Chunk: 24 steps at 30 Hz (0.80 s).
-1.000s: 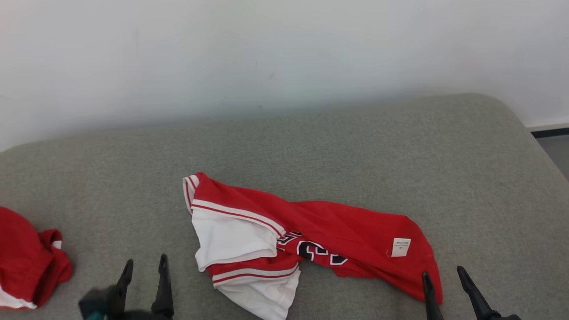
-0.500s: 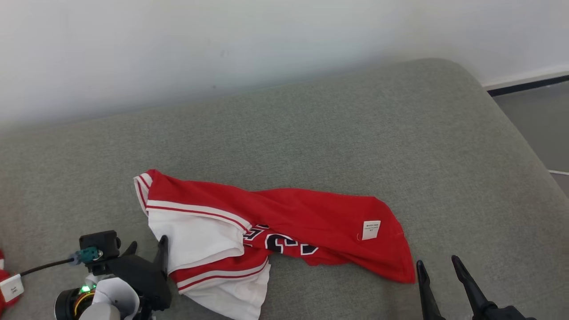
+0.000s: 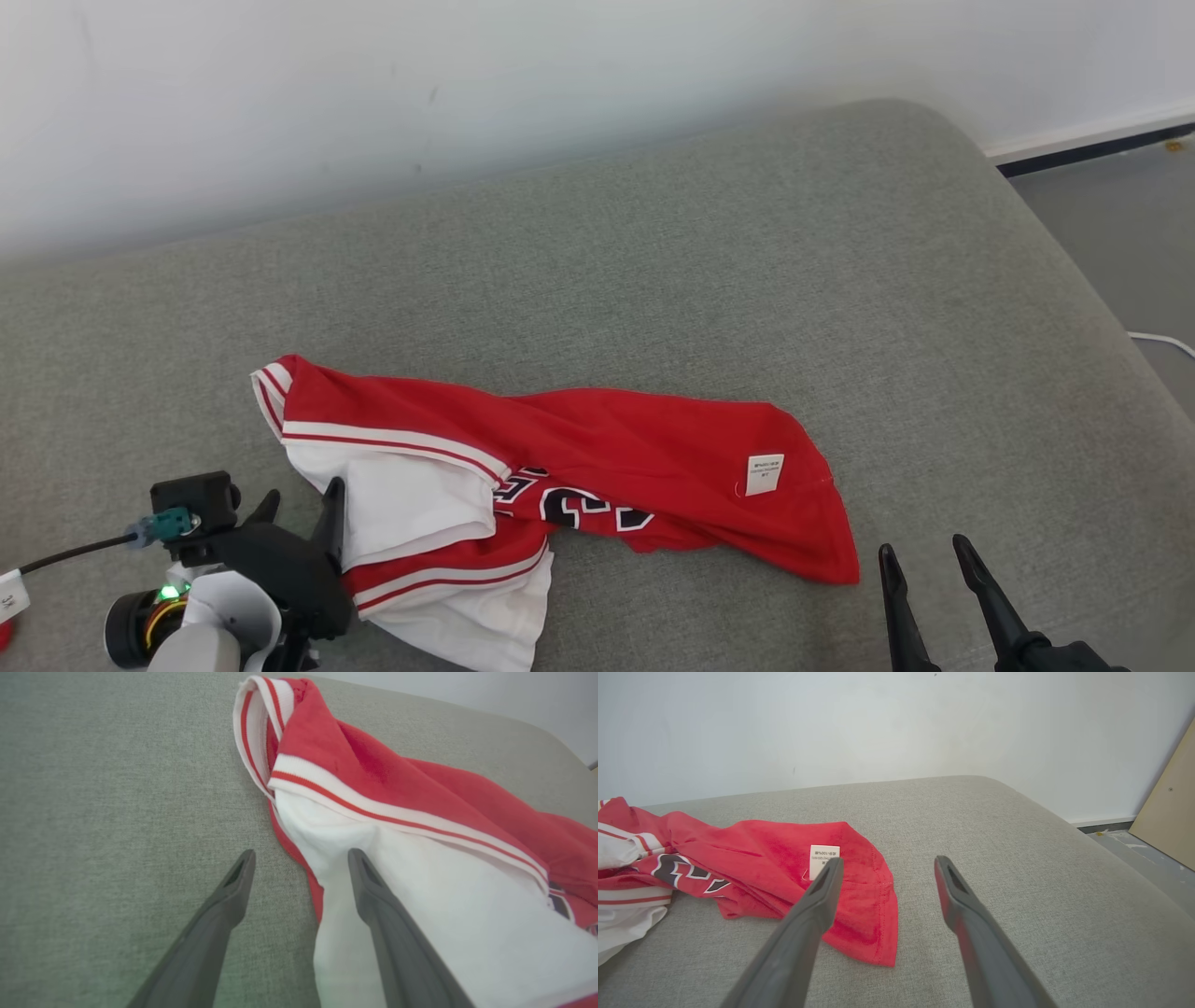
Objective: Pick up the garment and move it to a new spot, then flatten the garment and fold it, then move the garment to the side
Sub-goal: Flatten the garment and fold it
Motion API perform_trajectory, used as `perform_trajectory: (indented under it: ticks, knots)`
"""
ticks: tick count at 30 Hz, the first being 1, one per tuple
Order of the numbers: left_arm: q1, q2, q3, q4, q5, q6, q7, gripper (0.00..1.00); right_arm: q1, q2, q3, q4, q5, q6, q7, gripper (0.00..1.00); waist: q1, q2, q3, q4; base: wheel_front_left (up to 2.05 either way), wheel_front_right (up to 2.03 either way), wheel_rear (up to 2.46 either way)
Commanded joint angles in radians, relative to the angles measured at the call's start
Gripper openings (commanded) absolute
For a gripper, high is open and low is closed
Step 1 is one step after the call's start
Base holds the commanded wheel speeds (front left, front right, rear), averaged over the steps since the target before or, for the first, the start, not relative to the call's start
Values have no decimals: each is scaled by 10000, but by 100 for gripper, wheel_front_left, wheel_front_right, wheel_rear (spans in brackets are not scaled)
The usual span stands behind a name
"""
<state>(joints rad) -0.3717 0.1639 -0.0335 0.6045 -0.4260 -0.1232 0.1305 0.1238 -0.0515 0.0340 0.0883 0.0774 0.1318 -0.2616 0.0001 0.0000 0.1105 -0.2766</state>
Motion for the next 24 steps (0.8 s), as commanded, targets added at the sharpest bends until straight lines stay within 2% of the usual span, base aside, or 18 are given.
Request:
perform_trajectory:
  ticks: [1,8,14,18,24]
  knots:
    - [-102,-26,-49,-105,-77,-7,-61,100,35,19,7,-27,59,-21,-47,100,-1,0,-33,74,0,0,0]
    - [-322,-153,-352,-105,-309,-45,164,100,4,18,120,-59,75,-21,4,100,-1,0,-42,114,0,0,0]
    - [-496,6,-462,40,-395,-66,134,100,-11,18,174,-54,121,-21,3,100,-1,0,-13,-28,0,0,0]
    - [-598,220,-310,279,-328,267,109,100,-8,19,173,-38,124,-21,0,100,-1,0,-21,-109,0,0,0]
    - [-707,272,-190,455,-522,361,192,100,-27,19,188,-29,123,-21,3,100,-1,0,-50,-170,0,0,0]
